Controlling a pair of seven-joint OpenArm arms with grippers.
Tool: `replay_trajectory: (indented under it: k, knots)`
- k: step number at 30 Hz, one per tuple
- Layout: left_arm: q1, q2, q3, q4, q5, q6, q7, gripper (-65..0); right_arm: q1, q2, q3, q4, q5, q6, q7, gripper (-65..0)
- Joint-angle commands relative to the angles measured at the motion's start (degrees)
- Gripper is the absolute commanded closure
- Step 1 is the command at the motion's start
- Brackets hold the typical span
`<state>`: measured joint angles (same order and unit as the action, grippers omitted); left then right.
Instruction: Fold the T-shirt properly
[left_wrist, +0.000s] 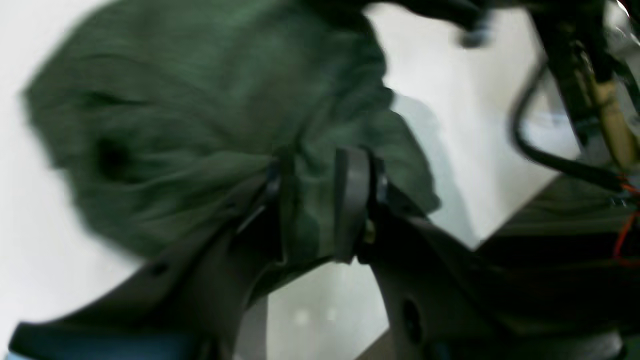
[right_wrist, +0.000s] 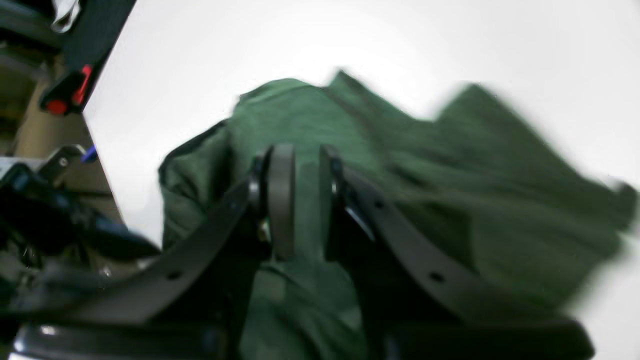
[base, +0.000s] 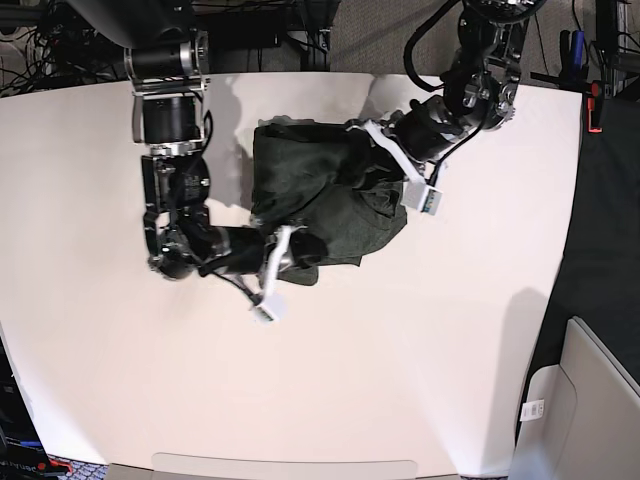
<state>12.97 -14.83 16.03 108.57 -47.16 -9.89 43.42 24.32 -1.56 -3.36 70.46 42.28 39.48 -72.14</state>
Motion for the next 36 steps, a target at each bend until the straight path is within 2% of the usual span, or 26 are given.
replay_trajectory:
  k: [1, 5, 14, 20, 26, 33, 36]
  knots:
    - [-0.4, -0.2, 0.2, 0.8, -0.7, -0.4, -1.3, -12.2, 1.6, -0.1, -0.9, 0.9, 0.2, 0.3, 1.8, -6.9]
    - [-0.5, -0.3, 0.5, -2.9, -0.6, -0.4, -1.2, -12.2, 1.7, -1.1, -4.6, 0.9, -5.2, 0.1, 2.5, -6.9]
    - [-0.4, -0.8, 0.5, -12.5, -0.6, -0.4, -1.2, -12.2, 1.7, -1.3, -4.6, 0.9, -12.8, 0.0, 2.5, -6.9]
    - [-0.2, -5.2, 0.5, -12.6, -0.6, -0.4, -1.1, -12.2, 1.9, 0.4, -4.5, 0.9, -13.3, -0.1, 2.5, -6.9]
    - [1.2, -7.9, 0.4, -11.5, -0.7, -0.4, -1.1, -12.2, 2.5, 0.5, -4.5, 1.1, -18.9, -0.1, 2.5, -6.9]
    - [1.5, -9.8, 0.1, -10.6, -0.7, -0.4, -1.1, -12.2, 2.5, 1.3, -4.4, 1.5, -18.9, -0.1, 2.2, -6.9]
    - [1.4, -11.8, 0.0, -7.3, -0.7, -0.4, -1.1, -12.2, 2.5, 1.3, -4.4, 3.2, -15.5, -0.1, 2.2, -6.9]
